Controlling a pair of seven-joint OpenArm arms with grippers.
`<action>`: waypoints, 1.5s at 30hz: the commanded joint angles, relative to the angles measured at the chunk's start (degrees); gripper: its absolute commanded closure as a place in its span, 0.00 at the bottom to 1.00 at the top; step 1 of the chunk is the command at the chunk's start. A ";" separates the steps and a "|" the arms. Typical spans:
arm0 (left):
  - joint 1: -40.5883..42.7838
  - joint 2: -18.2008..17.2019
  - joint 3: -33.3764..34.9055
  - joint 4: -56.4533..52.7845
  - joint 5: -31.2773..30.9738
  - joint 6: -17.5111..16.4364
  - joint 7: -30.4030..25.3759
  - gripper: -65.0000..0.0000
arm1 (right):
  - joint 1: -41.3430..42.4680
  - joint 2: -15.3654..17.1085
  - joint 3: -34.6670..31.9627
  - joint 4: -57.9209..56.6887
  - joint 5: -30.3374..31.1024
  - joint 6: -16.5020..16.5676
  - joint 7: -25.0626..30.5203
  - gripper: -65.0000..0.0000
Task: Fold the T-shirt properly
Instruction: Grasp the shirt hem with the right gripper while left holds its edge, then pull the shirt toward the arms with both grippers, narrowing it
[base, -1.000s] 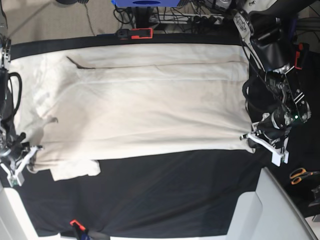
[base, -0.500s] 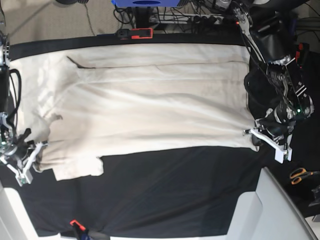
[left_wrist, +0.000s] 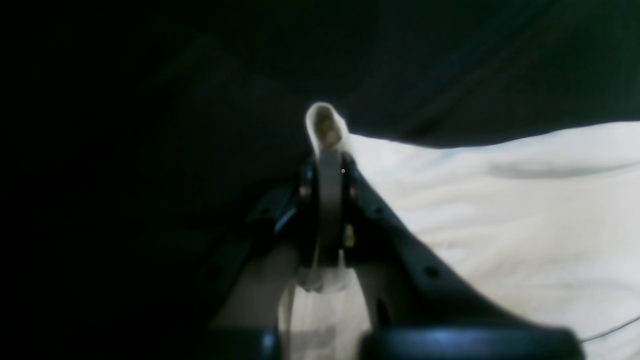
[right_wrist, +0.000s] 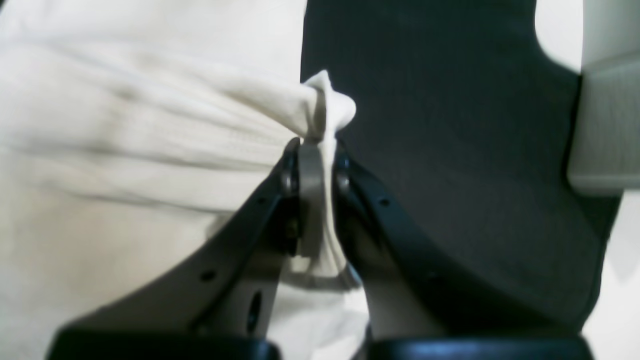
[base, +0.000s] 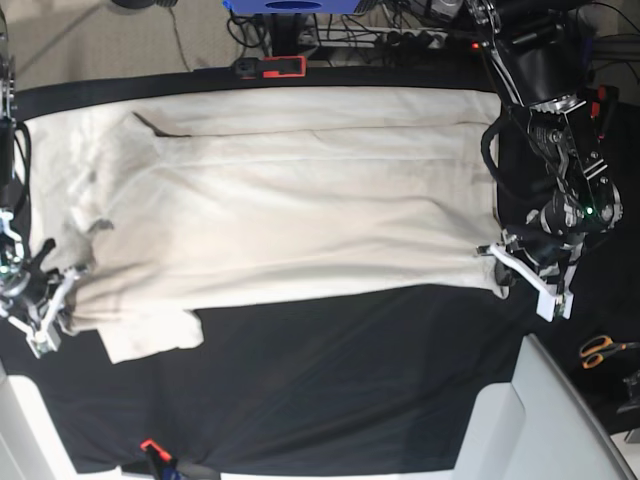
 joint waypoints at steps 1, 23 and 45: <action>-0.48 -0.78 -0.16 1.13 -0.50 -0.10 -0.96 1.00 | 1.13 1.19 0.66 0.98 0.56 -0.48 2.28 1.00; 8.31 -0.43 1.86 10.71 -0.68 -0.10 -0.96 1.00 | -14.26 0.84 11.03 20.67 0.56 -0.39 -4.40 1.00; 16.31 -0.08 1.86 13.08 -0.50 -0.10 -0.96 1.00 | -22.78 -1.80 17.10 31.13 0.56 -0.31 -20.75 1.00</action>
